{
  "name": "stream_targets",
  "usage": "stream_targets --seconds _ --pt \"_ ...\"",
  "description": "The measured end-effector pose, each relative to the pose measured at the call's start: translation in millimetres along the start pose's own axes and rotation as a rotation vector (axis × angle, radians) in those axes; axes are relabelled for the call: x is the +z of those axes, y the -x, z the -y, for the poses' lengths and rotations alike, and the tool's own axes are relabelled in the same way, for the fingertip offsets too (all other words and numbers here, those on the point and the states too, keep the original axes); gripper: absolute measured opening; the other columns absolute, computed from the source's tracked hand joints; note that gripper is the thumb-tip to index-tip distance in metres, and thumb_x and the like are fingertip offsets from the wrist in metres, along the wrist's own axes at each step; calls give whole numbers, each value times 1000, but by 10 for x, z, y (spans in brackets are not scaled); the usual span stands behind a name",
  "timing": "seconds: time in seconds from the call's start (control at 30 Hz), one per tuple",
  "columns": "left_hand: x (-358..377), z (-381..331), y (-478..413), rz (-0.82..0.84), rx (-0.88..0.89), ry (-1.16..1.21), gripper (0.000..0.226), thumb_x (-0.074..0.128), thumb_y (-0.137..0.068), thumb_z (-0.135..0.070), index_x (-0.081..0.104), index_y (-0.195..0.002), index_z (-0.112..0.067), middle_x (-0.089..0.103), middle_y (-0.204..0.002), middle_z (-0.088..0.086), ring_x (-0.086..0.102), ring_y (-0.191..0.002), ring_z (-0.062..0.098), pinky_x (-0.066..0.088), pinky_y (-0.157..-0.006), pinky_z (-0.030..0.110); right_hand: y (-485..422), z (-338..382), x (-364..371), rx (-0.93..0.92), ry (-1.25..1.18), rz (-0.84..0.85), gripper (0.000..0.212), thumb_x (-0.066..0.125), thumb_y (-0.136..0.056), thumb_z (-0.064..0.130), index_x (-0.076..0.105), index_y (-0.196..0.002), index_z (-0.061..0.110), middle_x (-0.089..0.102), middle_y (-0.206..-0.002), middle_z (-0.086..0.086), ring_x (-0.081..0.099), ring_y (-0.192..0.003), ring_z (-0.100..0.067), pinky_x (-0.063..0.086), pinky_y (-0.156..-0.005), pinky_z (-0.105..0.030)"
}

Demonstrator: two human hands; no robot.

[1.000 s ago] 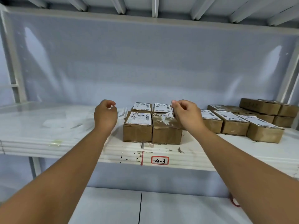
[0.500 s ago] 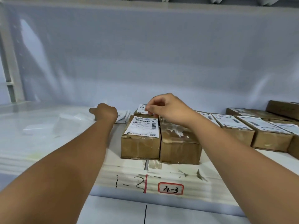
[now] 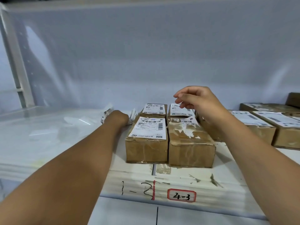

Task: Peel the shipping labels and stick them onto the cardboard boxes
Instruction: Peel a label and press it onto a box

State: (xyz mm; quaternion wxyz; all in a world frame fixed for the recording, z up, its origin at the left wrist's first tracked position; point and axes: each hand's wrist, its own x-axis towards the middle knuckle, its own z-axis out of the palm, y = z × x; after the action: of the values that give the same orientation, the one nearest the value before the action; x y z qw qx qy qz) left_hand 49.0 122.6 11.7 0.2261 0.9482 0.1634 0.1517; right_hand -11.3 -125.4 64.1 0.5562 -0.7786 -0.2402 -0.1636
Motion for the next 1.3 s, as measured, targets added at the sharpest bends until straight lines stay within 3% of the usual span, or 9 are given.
stream_targets --seconds 0.07,0.2,0.37,0.43,0.57,0.7,1.0,1.13,1.3 --pt "31 34 -21 -21 -15 48 38 44 -94 -16 49 -128 3 51 -129 19 47 -121 33 39 -94 34 30 -26 27 30 85 37 14 59 -92 16 71 -87 18 71 -81 3 62 -74 -11 49 -78 -29" --pt "72 65 -36 -29 52 59 39 48 -94 -29 51 -123 -3 60 -102 15 54 -93 31 36 -71 31 81 -50 62 76 176 61 12 60 -92 21 72 -90 18 72 -89 -1 65 -77 -12 52 -83 -31" --pt "86 8 117 -34 161 41 42 33 -100 -19 35 -140 -8 37 -145 11 42 -126 34 33 -101 39 94 -64 47 53 145 -15 13 60 -91 17 72 -87 17 71 -83 -1 61 -71 -8 49 -70 -22" --pt "74 0 132 -148 222 110 46 39 -97 -21 34 -141 -11 34 -147 7 45 -124 34 34 -102 38 101 -79 58 56 146 -12 12 60 -91 17 72 -87 17 72 -83 0 62 -71 -7 50 -72 -22" --pt "-40 -27 116 -562 368 326 40 44 -85 5 56 -123 3 46 -137 13 52 -115 34 38 -96 31 89 -104 60 55 135 -41 14 61 -90 16 72 -82 20 71 -79 2 61 -67 -5 47 -65 -20" --pt "-183 -117 244 -730 474 390 39 52 -89 -1 51 -128 0 41 -139 9 50 -118 23 39 -96 26 74 -124 59 48 130 -62 15 61 -90 16 71 -80 21 71 -76 3 61 -66 -4 51 -67 -21" --pt "-110 -91 276 -552 384 317 49 54 -83 7 42 -130 2 25 -141 12 56 -84 35 43 -73 33 81 -145 79 47 193 -36 13 62 -91 21 71 -81 22 71 -78 5 62 -68 -2 49 -69 -17" --pt "-136 -134 299 -641 453 357 40 44 -82 15 48 -120 5 30 -135 17 45 -76 20 33 -61 16 87 -140 78 46 206 -30 16 61 -90 21 70 -78 25 71 -77 4 63 -69 -7 51 -70 -22" --pt "-145 -166 375 -563 482 513 47 44 -77 17 33 -121 3 46 -107 16 48 -86 26 35 -64 12 81 -143 76 45 232 -31 15 60 -91 21 71 -80 22 71 -78 4 63 -71 -11 51 -66 -22"
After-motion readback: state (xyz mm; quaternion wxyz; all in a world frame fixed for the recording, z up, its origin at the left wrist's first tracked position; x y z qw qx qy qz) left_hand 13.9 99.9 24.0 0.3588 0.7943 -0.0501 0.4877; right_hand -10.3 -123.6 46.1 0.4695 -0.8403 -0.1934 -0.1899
